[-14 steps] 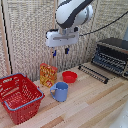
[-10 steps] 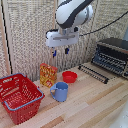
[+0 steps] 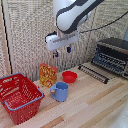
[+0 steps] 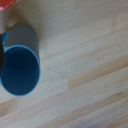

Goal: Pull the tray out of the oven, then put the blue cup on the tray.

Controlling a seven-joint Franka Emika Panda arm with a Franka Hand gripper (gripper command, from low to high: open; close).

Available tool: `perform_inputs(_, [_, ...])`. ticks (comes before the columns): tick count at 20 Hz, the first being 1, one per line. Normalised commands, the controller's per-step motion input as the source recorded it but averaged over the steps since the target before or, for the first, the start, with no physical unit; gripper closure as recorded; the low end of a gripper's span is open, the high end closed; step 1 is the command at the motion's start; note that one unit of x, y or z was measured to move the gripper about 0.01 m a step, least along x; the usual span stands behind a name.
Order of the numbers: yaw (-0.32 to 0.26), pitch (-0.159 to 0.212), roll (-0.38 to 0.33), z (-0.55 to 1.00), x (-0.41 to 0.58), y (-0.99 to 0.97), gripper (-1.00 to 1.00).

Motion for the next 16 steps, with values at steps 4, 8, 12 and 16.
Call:
perform_inputs(4, [0.090,0.000,-0.361,0.14,0.085,0.00,-1.00])
perform_inputs(8, [0.117,0.000,-0.327,0.02,0.104,-0.08,-1.00])
perform_inputs(12, [0.129,0.000,-0.301,0.00,0.144,-0.16,-1.00])
perform_inputs(16, [0.119,0.000,-0.328,0.00,0.089,-0.12,-1.00])
